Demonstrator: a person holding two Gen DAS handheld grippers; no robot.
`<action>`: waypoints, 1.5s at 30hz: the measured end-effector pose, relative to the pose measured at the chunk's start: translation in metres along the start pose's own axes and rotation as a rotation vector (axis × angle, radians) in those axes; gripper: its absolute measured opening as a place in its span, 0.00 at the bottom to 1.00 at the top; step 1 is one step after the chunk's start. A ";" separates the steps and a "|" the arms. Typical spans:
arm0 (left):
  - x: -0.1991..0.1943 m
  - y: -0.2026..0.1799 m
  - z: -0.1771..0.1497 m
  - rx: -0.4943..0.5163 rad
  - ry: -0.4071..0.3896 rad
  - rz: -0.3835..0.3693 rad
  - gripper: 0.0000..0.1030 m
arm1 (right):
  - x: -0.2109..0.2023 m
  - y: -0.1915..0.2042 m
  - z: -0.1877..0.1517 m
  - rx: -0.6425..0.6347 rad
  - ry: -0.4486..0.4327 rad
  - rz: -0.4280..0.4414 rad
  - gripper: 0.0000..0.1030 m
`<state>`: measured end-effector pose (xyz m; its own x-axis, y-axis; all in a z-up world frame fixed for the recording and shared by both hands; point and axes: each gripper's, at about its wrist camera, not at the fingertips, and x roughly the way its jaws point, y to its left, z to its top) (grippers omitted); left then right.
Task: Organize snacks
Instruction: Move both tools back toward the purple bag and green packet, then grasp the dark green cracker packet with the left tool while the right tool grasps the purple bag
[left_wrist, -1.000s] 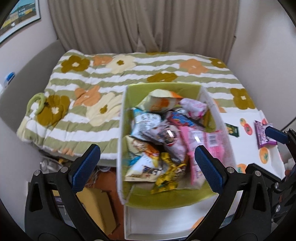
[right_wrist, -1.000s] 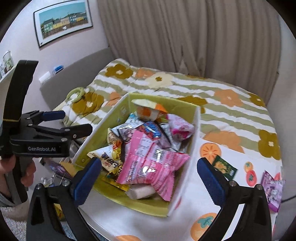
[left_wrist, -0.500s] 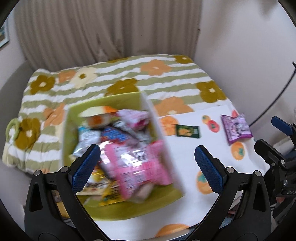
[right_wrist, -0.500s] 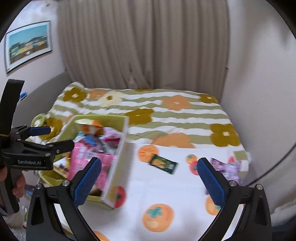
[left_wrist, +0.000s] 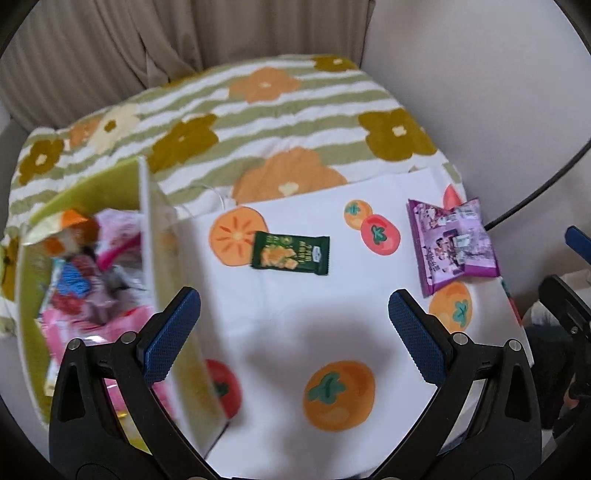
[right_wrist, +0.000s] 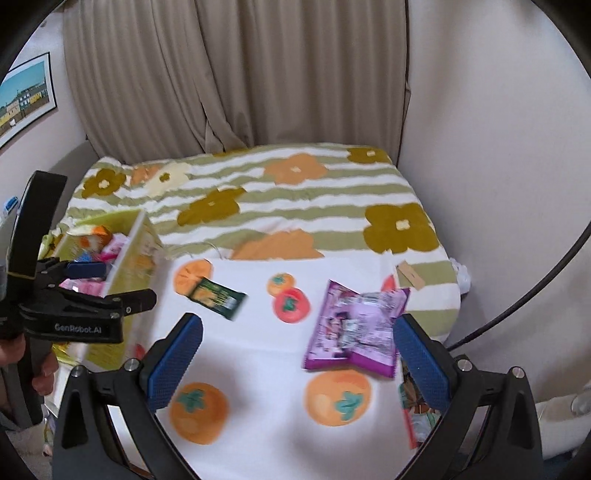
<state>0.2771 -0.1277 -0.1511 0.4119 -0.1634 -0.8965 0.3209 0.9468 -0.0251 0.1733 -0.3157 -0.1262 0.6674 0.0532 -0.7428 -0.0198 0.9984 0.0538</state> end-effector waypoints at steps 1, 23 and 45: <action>0.010 -0.003 0.003 -0.006 0.017 -0.001 0.98 | 0.006 -0.006 0.000 -0.005 0.012 0.000 1.00; 0.184 -0.011 0.032 -0.079 0.240 0.168 0.99 | 0.144 -0.083 -0.008 -0.099 0.234 0.081 1.00; 0.180 0.008 0.025 -0.045 0.191 0.047 0.85 | 0.169 -0.098 -0.022 -0.044 0.259 0.106 1.00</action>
<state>0.3752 -0.1570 -0.3016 0.2547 -0.0675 -0.9647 0.2648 0.9643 0.0024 0.2720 -0.4037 -0.2718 0.4476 0.1549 -0.8807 -0.1149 0.9867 0.1152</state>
